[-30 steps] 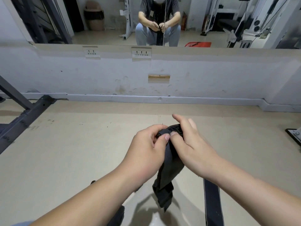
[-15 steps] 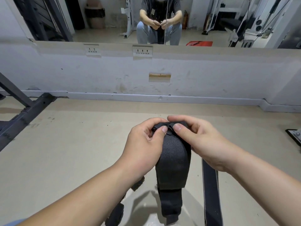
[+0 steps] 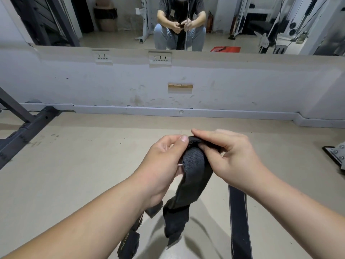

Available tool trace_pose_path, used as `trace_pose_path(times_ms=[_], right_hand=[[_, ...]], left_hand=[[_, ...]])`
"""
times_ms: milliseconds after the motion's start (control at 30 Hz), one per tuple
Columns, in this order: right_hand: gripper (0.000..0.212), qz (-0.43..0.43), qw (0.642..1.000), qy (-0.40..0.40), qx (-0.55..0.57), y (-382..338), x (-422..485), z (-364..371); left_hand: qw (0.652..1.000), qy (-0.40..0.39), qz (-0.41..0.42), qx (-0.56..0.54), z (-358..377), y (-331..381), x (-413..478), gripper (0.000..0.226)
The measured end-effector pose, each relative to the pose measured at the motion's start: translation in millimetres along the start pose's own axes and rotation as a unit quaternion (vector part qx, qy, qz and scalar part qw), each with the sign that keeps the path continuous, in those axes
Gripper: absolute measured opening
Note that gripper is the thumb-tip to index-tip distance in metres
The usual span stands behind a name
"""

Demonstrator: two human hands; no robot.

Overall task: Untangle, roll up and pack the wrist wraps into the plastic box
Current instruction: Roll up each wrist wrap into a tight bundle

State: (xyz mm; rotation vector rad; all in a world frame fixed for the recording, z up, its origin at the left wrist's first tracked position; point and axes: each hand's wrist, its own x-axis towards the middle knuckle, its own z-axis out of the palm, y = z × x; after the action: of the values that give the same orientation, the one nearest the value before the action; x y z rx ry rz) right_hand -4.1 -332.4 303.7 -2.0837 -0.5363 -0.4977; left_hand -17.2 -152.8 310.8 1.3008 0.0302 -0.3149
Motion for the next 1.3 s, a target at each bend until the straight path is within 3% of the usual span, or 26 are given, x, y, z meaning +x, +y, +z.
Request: trace_pose_path(times_ms=[67,167,233,400,500,633,700,733,833,900,967,1033,1167,1233,1300], right_hand=[[0.037,-0.029,0.999,0.001,-0.023,1,-1,-2],[0.038,0.034,0.998,-0.021,0.038,-4,-3,-2],[0.044,0.133,0.981,-0.03,0.14,-14,-4,3],[0.047,0.342,0.872,-0.087,0.339,-33,2,5],[0.036,0.378,0.829,-0.107,0.398,-34,2,5],[0.034,0.387,0.795,-0.145,0.444,-27,4,-2],[0.036,0.397,0.781,-0.178,0.447,-26,5,-7],[0.034,0.405,0.778,-0.179,0.445,-26,5,-8],[0.013,0.426,0.775,-0.124,0.449,-21,3,-6],[0.007,0.418,0.781,-0.091,0.455,-19,2,-4],[0.015,0.383,0.808,-0.076,0.44,-18,2,-3],[0.022,0.33,0.859,-0.083,0.382,-18,1,-2],[0.033,0.262,0.922,-0.121,0.258,-19,-4,2],[0.031,0.268,0.925,-0.125,0.237,-22,-4,4],[0.028,0.306,0.897,-0.107,0.3,-28,-2,2]], left_hand=[[0.997,-0.055,-0.048,0.015,-7,1,2,0.037],[0.994,-0.08,-0.059,0.035,-12,0,1,0.034],[0.998,-0.043,-0.02,0.04,-9,-1,-1,0.027],[0.986,0.032,0.087,0.138,-9,-6,-2,0.022],[0.952,0.04,0.192,0.235,-10,-8,-3,0.024],[0.865,0.08,0.338,0.362,-14,-16,3,0.025],[0.858,0.096,0.343,0.369,-15,-18,6,0.026],[0.876,0.089,0.319,0.351,-15,-17,6,0.024],[0.965,0.04,0.164,0.201,-9,-11,2,0.023],[0.99,-0.007,0.076,0.115,-3,-5,-2,0.021],[0.995,-0.037,0.022,0.095,1,-1,-4,0.027],[0.994,-0.027,-0.019,0.101,2,-3,-3,0.04],[0.981,0.024,-0.013,0.19,-1,-7,-2,0.047],[0.978,0.027,0.007,0.206,-1,-8,-3,0.039],[0.977,0.032,0.043,0.206,0,-5,-5,0.027]])
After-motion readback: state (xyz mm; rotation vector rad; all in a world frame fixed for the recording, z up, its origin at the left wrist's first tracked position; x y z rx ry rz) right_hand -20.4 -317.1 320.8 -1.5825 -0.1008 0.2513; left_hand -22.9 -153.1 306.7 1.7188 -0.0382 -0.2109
